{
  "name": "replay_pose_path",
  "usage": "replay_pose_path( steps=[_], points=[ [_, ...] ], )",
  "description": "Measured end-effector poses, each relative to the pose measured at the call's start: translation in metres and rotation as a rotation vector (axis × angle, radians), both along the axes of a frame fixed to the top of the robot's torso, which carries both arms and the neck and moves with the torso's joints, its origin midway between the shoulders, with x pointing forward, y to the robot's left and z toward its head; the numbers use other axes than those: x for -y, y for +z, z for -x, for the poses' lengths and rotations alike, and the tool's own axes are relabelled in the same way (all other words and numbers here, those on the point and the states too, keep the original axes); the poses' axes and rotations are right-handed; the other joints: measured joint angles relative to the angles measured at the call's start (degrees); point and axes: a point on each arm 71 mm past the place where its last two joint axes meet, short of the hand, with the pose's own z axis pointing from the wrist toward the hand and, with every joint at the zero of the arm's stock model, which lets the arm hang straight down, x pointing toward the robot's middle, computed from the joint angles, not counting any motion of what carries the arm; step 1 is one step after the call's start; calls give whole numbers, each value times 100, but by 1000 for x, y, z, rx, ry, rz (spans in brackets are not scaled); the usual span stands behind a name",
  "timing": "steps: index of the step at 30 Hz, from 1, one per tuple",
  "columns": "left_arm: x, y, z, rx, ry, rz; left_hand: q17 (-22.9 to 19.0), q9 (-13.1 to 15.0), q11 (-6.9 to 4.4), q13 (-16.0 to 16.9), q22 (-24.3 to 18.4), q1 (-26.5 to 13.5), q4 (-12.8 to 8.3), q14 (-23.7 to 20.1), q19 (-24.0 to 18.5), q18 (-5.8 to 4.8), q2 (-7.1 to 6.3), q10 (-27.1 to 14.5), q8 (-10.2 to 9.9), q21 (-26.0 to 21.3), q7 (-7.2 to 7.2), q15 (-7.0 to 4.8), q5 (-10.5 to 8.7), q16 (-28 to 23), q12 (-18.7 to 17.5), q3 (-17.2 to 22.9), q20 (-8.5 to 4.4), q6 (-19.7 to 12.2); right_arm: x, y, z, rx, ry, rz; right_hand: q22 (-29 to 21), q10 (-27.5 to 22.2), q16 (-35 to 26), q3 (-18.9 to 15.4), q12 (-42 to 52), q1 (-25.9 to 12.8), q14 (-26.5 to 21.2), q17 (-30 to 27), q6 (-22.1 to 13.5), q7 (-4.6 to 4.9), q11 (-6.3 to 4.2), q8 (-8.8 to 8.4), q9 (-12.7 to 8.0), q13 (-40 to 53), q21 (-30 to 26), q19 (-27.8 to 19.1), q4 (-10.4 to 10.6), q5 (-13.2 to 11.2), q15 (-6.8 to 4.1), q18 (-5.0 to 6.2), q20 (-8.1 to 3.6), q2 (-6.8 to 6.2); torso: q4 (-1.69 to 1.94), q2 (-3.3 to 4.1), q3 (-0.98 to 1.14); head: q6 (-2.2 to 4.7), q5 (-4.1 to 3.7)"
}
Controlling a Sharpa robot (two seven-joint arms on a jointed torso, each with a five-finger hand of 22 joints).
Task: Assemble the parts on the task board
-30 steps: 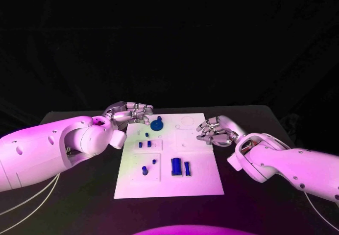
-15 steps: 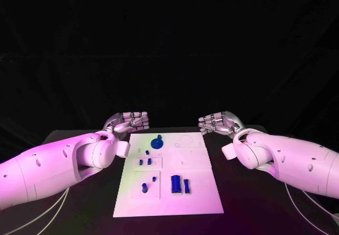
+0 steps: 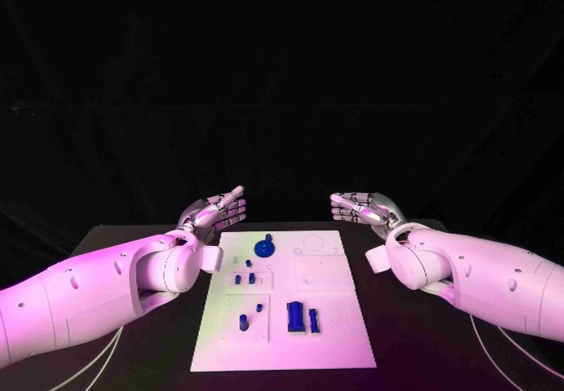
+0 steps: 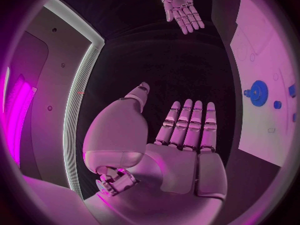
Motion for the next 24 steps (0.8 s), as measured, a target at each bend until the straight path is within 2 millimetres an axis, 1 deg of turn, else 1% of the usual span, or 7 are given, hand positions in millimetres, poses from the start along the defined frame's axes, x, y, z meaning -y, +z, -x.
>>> replay_pose_path(
  steps=[6,9,12,16,18,21,24],
  points=[
    [23,-4,15,5,12,-11,-125,-52,-160,-53,-177,-1275,-178,-770,-640,-91,278,-863,-46,-65,-224,-195,-163,-60,-49,-201,-250,-813,-15,2,25,-5,-37,-100,-450,-949,-48,-258,-50,-1161,-966,-279,-860,-176,-282,-57,-127,-51,-42,-809,-28,-310,-200,-88,-198,68,228,-3,15,177,-109],
    [33,-4,22,15,29,-23,-153,-62,-298,-63,-354,-1793,-268,-1084,-902,-91,344,-1209,-69,-78,-378,-366,-337,-60,-65,-302,-351,-1145,-20,3,37,-5,-73,-145,-630,-1331,-48,-359,-50,-1631,-1355,-346,-1204,-245,-400,-66,-153,-62,-42,-1135,-33,-410,-246,-178,-278,82,309,-6,22,227,-142],
    [39,-3,27,34,55,-42,-171,-67,-474,-70,-493,-2315,-465,-1399,-1166,-253,393,-1563,-69,-96,-485,-494,-486,-84,-79,-387,-453,-1476,-21,6,46,-3,-123,-181,-812,-1718,-48,-469,-50,-2103,-1748,-393,-1549,-440,-490,-66,-174,-68,-49,-1463,-34,-462,-275,-178,-361,93,347,-6,24,246,-153],
    [43,-2,31,57,90,-68,-181,-74,-601,-72,-585,-2854,-622,-1725,-1436,-393,423,-1924,-68,-96,-554,-577,-572,-84,-79,-548,-557,-1819,-20,7,54,-1,-183,-204,-1000,-2111,-48,-554,-61,-2589,-2149,-420,-1907,-607,-537,-66,-183,-73,-64,-1787,-42,-495,-297,-377,-602,101,376,-8,25,252,-157],
    [43,-1,32,68,106,-80,-184,-76,-640,-72,-613,-3093,-657,-1873,-1553,-490,432,-2086,-68,-96,-581,-602,-606,-84,-79,-670,-617,-1969,-19,7,55,0,-208,-209,-1083,-2285,-61,-613,-73,-2804,-2328,-428,-2068,-658,-550,-66,-187,-74,-64,-1944,-37,-520,-301,-491,-681,100,381,-8,25,253,-157],
    [42,0,32,80,124,-92,-184,-77,-678,-76,-640,-3414,-709,-2065,-1723,-493,441,-2305,-68,-96,-604,-628,-615,-84,-79,-790,-786,-2176,-18,7,55,4,-235,-210,-1196,-2524,-70,-769,-73,-3091,-2563,-435,-2279,-708,-565,-66,-187,-75,-64,-2141,-41,-520,-308,-588,-771,103,388,-8,27,254,-158],
    [41,0,32,87,132,-99,-188,-78,-701,-78,-655,-3681,-733,-2228,-1855,-549,447,-2483,-68,-96,-615,-642,-642,-84,-79,-860,-919,-2348,-17,8,55,6,-248,-211,-1285,-2717,-70,-912,-73,-3326,-2764,-441,-2454,-739,-574,-66,-189,-74,-64,-2310,-40,-520,-309,-586,-821,104,389,-8,27,254,-158]
  ],
)
